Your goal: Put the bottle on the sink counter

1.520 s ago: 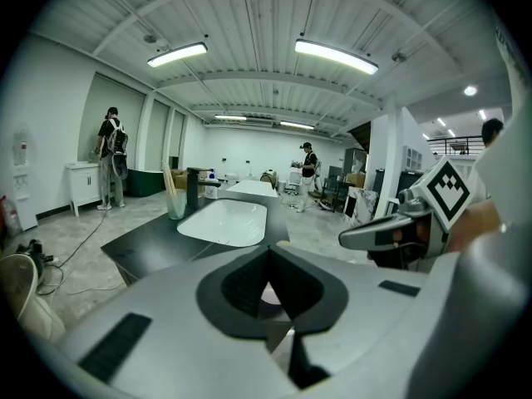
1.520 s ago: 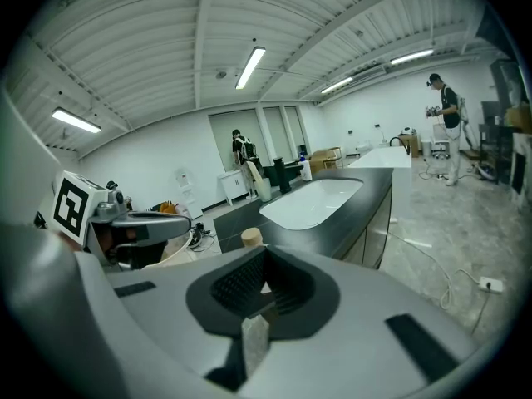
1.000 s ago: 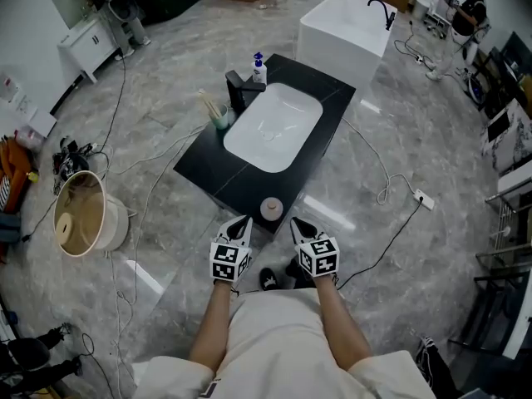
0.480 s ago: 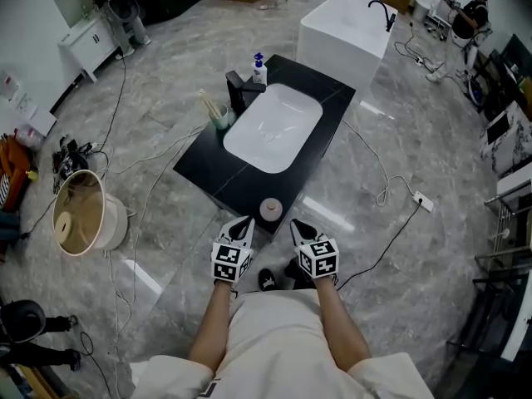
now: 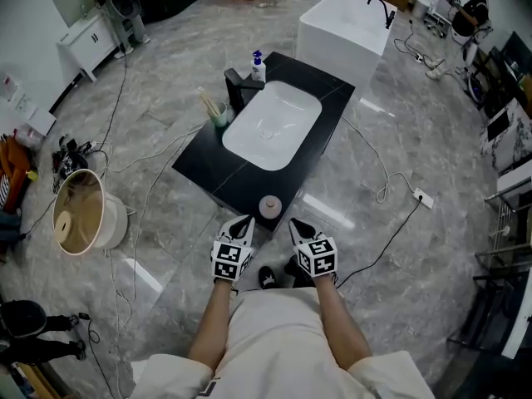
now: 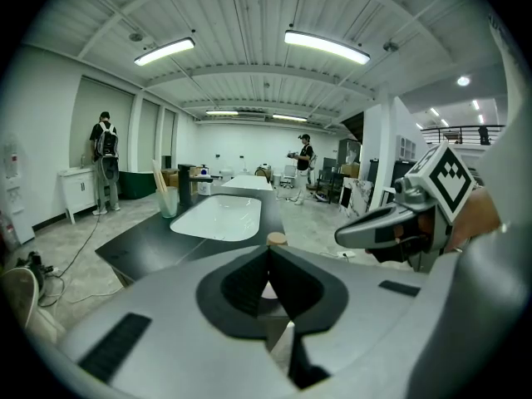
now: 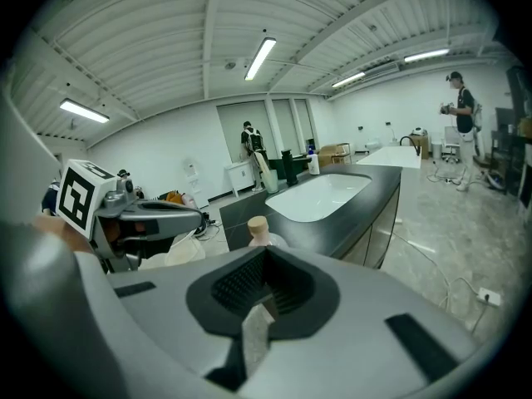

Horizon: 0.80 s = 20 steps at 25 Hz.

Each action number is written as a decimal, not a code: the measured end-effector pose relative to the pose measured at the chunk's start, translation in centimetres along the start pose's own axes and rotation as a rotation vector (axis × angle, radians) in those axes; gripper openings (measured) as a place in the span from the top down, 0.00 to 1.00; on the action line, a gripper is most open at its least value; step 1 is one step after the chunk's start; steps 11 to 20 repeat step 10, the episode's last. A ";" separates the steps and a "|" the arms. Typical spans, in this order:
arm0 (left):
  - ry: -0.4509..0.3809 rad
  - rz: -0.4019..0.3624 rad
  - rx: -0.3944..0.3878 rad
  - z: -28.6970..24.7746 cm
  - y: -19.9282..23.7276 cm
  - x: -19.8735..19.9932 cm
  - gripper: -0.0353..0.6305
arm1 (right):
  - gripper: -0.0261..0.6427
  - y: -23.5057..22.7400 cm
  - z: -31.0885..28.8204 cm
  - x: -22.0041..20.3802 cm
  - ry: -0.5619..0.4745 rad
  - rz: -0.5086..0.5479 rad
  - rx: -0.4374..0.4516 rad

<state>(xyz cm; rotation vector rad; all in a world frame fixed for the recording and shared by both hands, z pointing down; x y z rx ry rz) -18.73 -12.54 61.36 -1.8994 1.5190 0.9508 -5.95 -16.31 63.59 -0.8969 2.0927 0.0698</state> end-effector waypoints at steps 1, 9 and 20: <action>-0.001 0.003 -0.001 0.0 0.0 0.0 0.94 | 0.96 0.0 -0.1 -0.1 0.003 0.002 0.000; 0.002 0.005 -0.003 -0.1 0.0 0.1 0.94 | 0.96 0.0 0.0 0.2 0.001 0.008 -0.001; 0.001 0.005 -0.003 -0.1 0.0 0.1 0.94 | 0.95 0.0 0.0 0.3 0.000 0.009 -0.002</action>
Point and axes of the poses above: the fingertips, and each gripper's own axes: z backward along the fingers, y to its left, x out of its top, the point moved 2 cm from there along z, backward along the fingers, and after that the axes turned 12 degrees about y, right-handed, at the moved point
